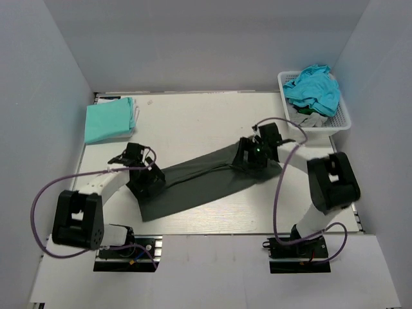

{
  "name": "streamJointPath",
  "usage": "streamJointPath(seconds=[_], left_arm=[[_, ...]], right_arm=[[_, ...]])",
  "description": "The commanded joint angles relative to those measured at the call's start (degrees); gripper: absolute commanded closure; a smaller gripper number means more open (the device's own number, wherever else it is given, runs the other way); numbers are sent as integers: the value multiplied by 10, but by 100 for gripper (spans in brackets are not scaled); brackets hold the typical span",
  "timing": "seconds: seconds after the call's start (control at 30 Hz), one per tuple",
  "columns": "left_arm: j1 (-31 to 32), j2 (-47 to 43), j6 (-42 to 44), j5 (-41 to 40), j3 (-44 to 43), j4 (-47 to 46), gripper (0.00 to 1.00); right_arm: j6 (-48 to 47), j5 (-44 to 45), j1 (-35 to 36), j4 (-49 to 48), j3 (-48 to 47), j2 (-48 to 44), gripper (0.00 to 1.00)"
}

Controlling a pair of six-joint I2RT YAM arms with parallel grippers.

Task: Fold and stack the t-shirts
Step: Rotate the tshirt 90 degrees

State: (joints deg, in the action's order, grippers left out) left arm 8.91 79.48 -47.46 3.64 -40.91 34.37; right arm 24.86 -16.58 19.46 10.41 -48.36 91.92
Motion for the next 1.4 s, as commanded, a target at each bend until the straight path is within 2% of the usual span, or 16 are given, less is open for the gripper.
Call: streamJointPath(seconds=[0.0,0.03,0.1,0.13,0.23,0.37,0.5,0.63,0.67,0.77,0.87,0.9,1.0,1.13,1.37], left_arm=[[23,-70,-25,2,59,90,1],[38,-85,-31,14,87,81,1],[53,-115,-59,50,118,56,1],[71,-115,-74,58,141,51,1],[103,-110,-111,81,148,26,1],[201,-65,-137,76,99,15,1],[289,27,-159,70,50,15,1],[363,91,-173,48,-13,37,1],[377,96,-181,40,-26,44,1],[426,116,-181,13,-81,50,1],[464,183,-133,13,-158,50,1],[474,236,-121,13,-211,73,1],[513,304,-79,18,-289,109,1],[534,334,-48,44,-310,96,1],[539,292,-48,-10,-311,113,1]], right_arm=[[-75,72,-7,35,-83,125,10],[-82,38,-6,39,-161,148,10],[-101,0,-2,34,-206,226,10],[-100,-46,0,39,-253,261,10],[-117,-87,7,62,-356,326,10],[-135,-99,40,87,-437,373,10],[-136,-106,57,146,-556,447,10],[-134,-118,69,245,-757,534,10],[-131,-117,73,252,-767,561,10],[-117,-141,87,228,-772,567,10],[-112,-152,101,204,-764,564,10],[-112,-151,103,202,-767,564,10],[-112,-145,106,171,-772,564,10],[-104,-126,98,159,-787,573,10],[-134,-98,101,171,-779,540,10]])
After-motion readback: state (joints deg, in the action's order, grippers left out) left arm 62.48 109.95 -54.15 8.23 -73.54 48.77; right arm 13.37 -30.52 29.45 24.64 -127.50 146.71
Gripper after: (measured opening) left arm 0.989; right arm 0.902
